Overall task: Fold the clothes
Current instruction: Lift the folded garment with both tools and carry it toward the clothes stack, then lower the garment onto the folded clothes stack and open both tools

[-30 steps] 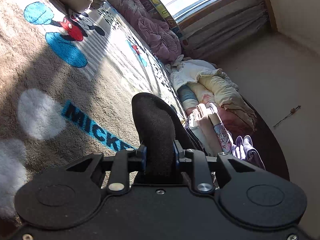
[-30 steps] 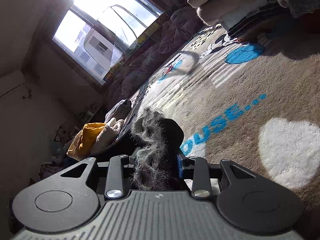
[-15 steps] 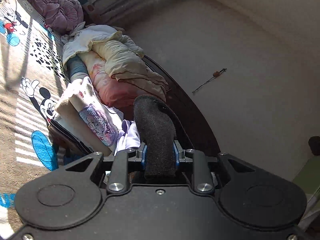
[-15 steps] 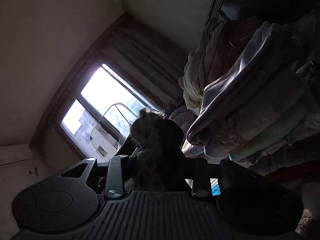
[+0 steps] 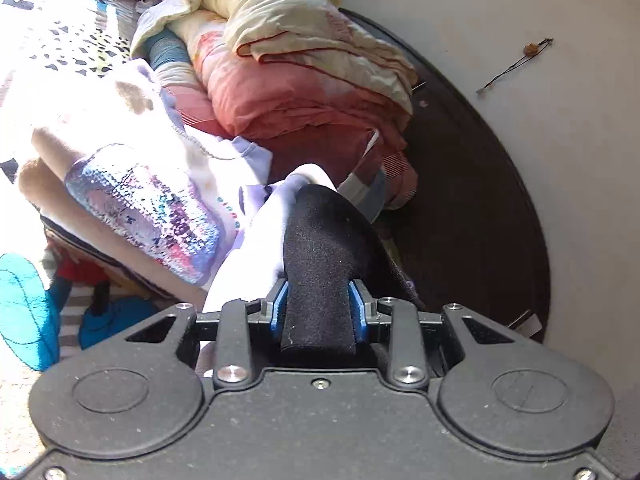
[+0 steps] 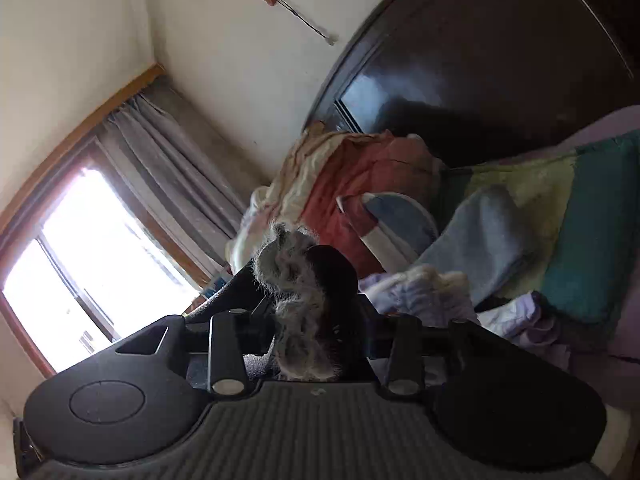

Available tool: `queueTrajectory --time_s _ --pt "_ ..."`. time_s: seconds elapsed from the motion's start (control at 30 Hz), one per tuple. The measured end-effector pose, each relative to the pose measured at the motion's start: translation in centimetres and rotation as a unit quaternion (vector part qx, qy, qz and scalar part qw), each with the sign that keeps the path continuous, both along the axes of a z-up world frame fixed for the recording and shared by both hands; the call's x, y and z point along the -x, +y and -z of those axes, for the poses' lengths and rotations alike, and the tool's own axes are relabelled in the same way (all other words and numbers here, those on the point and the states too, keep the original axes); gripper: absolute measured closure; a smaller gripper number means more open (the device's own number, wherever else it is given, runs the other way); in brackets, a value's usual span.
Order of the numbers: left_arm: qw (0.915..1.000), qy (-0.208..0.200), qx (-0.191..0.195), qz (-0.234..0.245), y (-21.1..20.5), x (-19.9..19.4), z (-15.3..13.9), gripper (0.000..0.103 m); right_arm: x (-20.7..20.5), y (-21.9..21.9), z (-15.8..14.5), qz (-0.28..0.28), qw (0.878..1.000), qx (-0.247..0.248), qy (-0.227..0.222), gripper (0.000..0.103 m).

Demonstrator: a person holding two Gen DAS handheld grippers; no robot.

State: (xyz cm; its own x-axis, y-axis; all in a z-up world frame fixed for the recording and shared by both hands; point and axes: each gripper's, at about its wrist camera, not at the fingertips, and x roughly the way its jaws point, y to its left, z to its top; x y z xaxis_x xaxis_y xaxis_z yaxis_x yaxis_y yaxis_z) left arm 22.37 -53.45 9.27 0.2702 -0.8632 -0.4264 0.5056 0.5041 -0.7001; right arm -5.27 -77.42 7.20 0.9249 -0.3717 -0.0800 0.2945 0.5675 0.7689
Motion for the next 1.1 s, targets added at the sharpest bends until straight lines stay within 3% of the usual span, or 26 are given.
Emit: queueTrajectory --time_s 0.03,0.1,0.13,0.17,0.23,0.27,0.3,0.33,0.5,0.57,0.8,0.93,1.1 --pt "1.0 -0.003 -0.007 0.002 -0.3 0.0 1.1 0.067 -0.9 -0.6 1.2 0.007 1.0 -0.009 0.026 0.065" --pt "0.9997 -0.012 0.02 0.002 0.3 0.2 1.4 0.064 -2.8 -1.9 3.6 0.02 0.996 -0.025 0.079 0.064" --pt "0.9994 -0.017 0.029 0.0 0.5 0.2 1.3 0.058 -3.3 -2.2 3.8 0.023 0.995 -0.02 0.094 0.063" --pt "0.9991 -0.026 0.034 -0.005 0.8 0.4 1.0 0.049 -3.3 -2.4 3.5 0.02 0.996 -0.013 0.091 0.058" --pt "0.998 -0.047 0.039 -0.015 1.7 1.2 0.4 0.045 -2.9 -2.8 3.1 0.009 0.997 -0.024 0.071 0.054" --pt "0.9971 -0.062 0.041 -0.017 2.3 1.7 0.1 0.039 -2.6 -2.6 2.7 0.01 0.998 -0.018 0.067 0.047" --pt "0.996 -0.077 0.042 -0.019 3.0 2.2 -0.2 0.038 -2.2 -2.2 2.1 0.015 0.998 -0.002 0.066 0.036" --pt "0.9946 -0.092 0.043 -0.02 3.6 2.8 -0.4 0.037 -1.6 -1.6 1.4 0.026 0.997 0.019 0.068 0.032" --pt "0.9885 -0.141 0.052 -0.015 7.2 5.6 -0.9 0.032 2.8 2.0 -0.7 0.056 0.991 0.099 0.066 0.03" --pt "0.9876 -0.15 0.045 -0.012 8.5 7.0 -0.7 0.022 4.1 3.3 -1.0 0.051 0.989 0.116 0.073 0.029" --pt "0.9826 -0.185 -0.011 0.004 11.8 12.5 -0.7 0.005 7.3 9.9 -0.8 -0.002 0.987 0.115 0.111 0.002" --pt "0.9773 -0.206 -0.045 0.012 13.6 15.8 -0.9 0.001 8.7 13.8 -1.3 -0.024 0.986 0.109 0.127 0.001" --pt "0.9573 -0.266 -0.11 -0.024 14.4 19.3 -2.7 0.0 8.9 17.2 -3.1 -0.01 0.97 0.113 0.215 0.001"
